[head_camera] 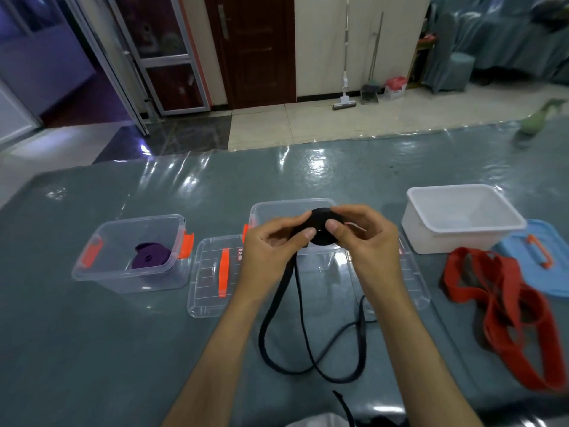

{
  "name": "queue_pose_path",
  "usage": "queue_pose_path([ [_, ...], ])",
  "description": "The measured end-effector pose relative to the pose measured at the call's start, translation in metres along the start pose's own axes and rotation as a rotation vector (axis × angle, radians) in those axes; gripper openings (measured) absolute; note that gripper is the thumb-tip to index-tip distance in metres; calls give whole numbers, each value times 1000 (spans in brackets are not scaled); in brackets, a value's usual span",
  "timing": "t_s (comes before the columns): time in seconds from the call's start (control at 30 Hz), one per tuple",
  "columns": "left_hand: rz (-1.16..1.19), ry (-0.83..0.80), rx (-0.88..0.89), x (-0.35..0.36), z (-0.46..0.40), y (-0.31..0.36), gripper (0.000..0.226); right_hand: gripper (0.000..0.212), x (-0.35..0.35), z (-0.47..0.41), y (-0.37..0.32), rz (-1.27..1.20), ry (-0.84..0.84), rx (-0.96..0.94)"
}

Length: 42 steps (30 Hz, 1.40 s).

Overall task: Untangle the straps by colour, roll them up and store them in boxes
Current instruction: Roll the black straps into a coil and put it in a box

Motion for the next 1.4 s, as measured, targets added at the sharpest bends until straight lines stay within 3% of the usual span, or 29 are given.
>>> queue_pose_path([
  [0.23,40,92,34,1,4,4,18,18,-5,4,-3,-64,-28,101],
  [0.37,60,-15,-29,-5,1,5,21,19,-3,5,-2,-31,63,46],
  [0.43,34,-37,-4,-9,1,8,20,12,-2,8,-2,-93,3,89],
  [0.53,10,-5,23,-9,2,9,17,20,-2,6,-1,-113,-76,128],
  [0.73,-5,-112,-15,-12,-2,11,30,13,1,3,-2,-68,-26,19],
  [0.87,-90,-15,31,-18,-2,11,26,19,-4,-2,-2,-78,-152,105],
  [0.97,-30,59,27,-14,-1,6,23,17,-2,-7,-5,-27,-140,40],
  [1.1,12,11,30,-17,-6,5,24,12,5,-3,0,-45,-99,40],
  [1.23,28,43,41,-18,-4,4,23,24,6,-4,2,-72,-134,84],
  [1.33,0,35,56,-18,-4,3,21,28,9,-5,0,-29,-77,1],
  [1.4,-51,-15,55,-21,-6,3,24,21,8,-6,1,2,-71,-24],
])
Point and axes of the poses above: each hand's wrist, its own z-axis away from the middle knuckle, its own x-axis out of the palm, y = z × x, the point moved 1 cm from there along -z, towards the middle knuckle, and after that the axes turned 10 degrees about -x, right-handed, at the moved point
